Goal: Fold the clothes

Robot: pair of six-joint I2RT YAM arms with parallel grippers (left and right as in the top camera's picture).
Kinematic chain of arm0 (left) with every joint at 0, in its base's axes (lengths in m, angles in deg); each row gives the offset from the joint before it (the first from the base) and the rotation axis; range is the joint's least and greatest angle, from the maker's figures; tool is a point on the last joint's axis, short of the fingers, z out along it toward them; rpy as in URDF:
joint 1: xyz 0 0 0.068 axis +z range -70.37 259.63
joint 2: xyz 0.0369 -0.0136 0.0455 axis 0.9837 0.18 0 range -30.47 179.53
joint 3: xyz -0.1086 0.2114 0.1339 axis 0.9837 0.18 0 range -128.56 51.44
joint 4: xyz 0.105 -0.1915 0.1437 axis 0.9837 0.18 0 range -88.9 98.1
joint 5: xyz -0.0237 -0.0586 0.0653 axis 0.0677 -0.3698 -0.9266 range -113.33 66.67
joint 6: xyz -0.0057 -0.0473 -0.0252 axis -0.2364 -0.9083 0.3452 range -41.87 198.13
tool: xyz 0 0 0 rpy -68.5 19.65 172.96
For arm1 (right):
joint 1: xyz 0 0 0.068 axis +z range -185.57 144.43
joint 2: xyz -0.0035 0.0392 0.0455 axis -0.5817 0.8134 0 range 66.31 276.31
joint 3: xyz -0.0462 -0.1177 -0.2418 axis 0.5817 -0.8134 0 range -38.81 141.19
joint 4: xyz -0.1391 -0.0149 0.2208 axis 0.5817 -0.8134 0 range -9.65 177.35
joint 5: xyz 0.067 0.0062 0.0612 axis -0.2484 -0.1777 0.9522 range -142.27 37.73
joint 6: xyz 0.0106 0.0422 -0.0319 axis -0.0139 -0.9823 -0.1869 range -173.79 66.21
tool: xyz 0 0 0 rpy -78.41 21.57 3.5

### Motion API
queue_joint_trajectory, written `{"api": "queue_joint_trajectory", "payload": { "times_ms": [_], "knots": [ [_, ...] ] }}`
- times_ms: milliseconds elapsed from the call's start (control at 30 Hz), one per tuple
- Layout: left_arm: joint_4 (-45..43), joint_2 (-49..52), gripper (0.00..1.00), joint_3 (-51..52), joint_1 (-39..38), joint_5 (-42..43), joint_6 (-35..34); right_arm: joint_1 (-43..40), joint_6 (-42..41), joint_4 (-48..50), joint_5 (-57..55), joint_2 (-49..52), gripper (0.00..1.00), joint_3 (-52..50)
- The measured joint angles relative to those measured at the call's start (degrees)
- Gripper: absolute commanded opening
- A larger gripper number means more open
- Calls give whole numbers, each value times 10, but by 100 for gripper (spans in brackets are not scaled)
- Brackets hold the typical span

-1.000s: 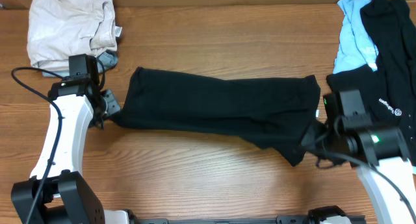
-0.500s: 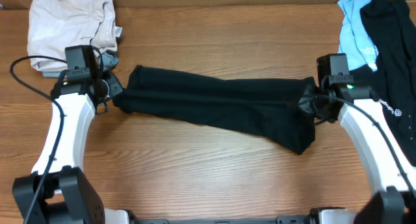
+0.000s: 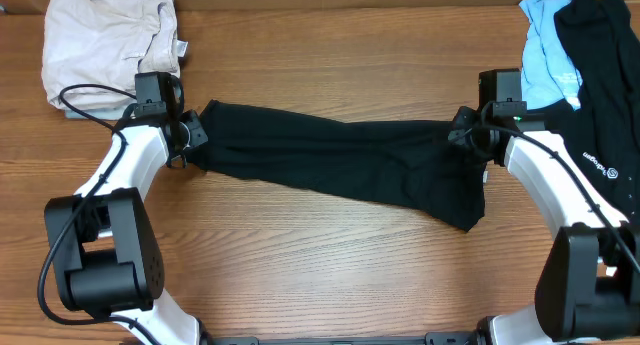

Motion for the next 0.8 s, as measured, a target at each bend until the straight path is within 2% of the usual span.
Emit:
{"api": "queue_joint_trajectory", "payload": {
  "times_ms": [33, 67, 100, 133, 167, 200, 300, 500, 667, 800],
  "knots": [
    [-2, 2, 48, 0, 0, 0, -1, 0, 1, 14, 0, 8, 52, 0],
    [-2, 3, 65, 0, 0, 0, 2, 0, 1, 18, 0, 12, 65, 0],
    [-4, 3, 77, 0, 0, 0, 6, 0, 5, 22, -1, 18, 75, 0],
    [-8, 3, 85, 0, 0, 0, 7, 0, 7, 24, -1, 22, 77, 0],
    [-9, 3, 97, 0, 0, 0, 7, 0, 10, 23, 0, 23, 78, 0],
    [-9, 3, 100, 0, 0, 0, 9, 0, 12, 17, 1, 23, 79, 1],
    [-6, 3, 100, 0, 0, 3, 38, 0, 12, -29, 11, 23, 82, 17],
    [-2, 3, 100, -5, 0, 54, 164, 0, 19, -144, 32, -10, 86, 83],
    [-34, 9, 100, -7, 0, 79, 284, 0, 28, -179, 36, -57, 90, 108],
    [-66, 42, 99, -11, 0, 89, 335, 0, 28, -197, 36, -63, 92, 110]
  ]
}}
